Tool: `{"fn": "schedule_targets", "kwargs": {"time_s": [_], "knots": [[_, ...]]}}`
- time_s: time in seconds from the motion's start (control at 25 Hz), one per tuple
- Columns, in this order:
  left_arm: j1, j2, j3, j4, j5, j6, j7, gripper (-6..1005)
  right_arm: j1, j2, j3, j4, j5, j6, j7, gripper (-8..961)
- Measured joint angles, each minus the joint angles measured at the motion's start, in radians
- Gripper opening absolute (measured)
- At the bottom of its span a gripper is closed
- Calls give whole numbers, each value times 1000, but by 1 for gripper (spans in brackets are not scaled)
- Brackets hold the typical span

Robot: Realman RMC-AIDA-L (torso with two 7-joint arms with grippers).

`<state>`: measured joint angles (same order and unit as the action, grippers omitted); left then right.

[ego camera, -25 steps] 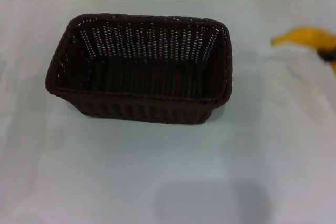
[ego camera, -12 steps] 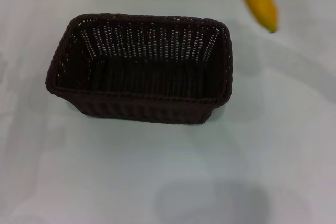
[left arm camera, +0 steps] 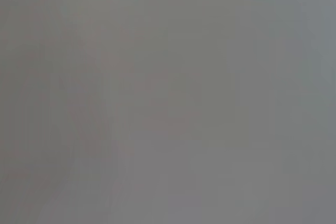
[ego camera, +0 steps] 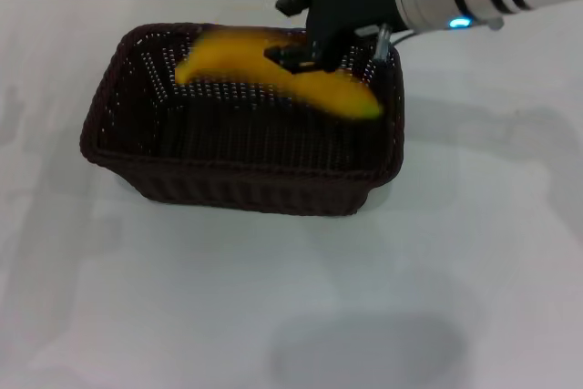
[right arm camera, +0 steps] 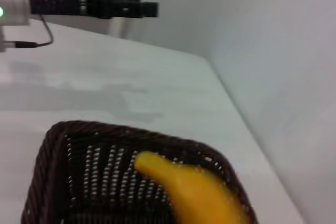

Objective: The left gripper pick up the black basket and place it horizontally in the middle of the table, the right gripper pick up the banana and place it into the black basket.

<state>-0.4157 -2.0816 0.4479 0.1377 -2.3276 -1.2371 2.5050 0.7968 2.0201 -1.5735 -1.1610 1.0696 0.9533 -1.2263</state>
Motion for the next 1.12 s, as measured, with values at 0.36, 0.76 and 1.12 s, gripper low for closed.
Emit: {"fn": "schedule_targets", "kwargs": {"time_s": [0.36, 0.76, 1.12], "knots": [[-3, 0, 0, -8, 0, -4, 14, 865, -108, -1, 19, -22, 152, -96, -42, 643], [-6, -3, -7, -39, -28, -50, 81, 864, -347, -6, 349, 136, 917, 27, -456, 823], [-27, -4, -8, -64, -32, -48, 83, 864, -328, 3, 613, 841, 1512, 320, -1313, 872]]}}
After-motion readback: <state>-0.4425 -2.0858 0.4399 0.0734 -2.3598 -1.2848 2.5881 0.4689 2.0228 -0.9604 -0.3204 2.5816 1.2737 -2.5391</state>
